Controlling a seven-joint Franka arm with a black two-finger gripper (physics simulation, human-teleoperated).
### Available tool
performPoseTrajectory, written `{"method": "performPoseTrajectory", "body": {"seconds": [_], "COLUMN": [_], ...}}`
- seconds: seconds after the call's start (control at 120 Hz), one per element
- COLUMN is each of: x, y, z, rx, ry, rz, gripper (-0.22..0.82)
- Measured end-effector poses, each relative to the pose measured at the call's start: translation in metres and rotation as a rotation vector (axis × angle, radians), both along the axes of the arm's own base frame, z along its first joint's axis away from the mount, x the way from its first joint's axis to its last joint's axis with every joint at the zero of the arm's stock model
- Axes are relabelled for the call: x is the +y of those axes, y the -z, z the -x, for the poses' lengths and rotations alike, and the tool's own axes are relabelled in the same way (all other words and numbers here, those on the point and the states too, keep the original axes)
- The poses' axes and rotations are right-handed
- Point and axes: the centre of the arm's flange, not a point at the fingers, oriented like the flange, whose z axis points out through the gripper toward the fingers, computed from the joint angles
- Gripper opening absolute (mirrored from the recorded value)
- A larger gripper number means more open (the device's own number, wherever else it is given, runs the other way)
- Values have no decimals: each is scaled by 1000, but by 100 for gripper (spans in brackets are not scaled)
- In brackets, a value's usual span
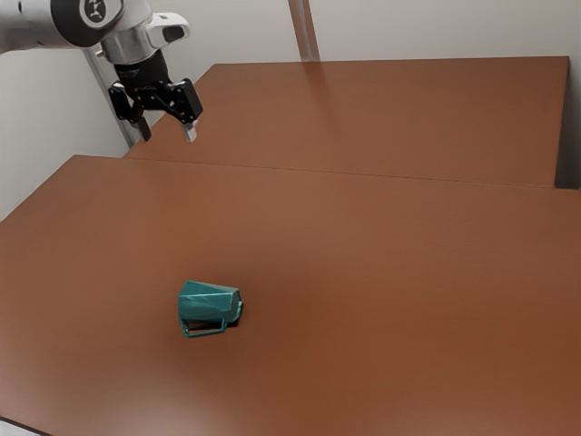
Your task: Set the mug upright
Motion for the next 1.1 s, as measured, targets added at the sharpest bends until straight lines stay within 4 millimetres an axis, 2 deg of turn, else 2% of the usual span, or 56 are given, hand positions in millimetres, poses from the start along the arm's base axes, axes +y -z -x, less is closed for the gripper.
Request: {"method": "performPoseTrajectory", "body": {"seconds": [0.133, 0.25, 0.525, 0.692, 0.85, 0.958, 1.1], "x": [0, 4, 55, 82, 107, 113, 122], "y": [2, 10, 43, 81, 134, 166, 191], "z": [1, 12, 34, 46, 57, 62, 68], "rx": [4, 23, 15, -13, -33, -64, -129], "ry": [-2, -6, -81, -115, -159, -174, -183], "rz": [0, 2, 86, 203, 345, 446, 548], "gripper": [59, 59, 59, 59, 59, 59, 59]}}
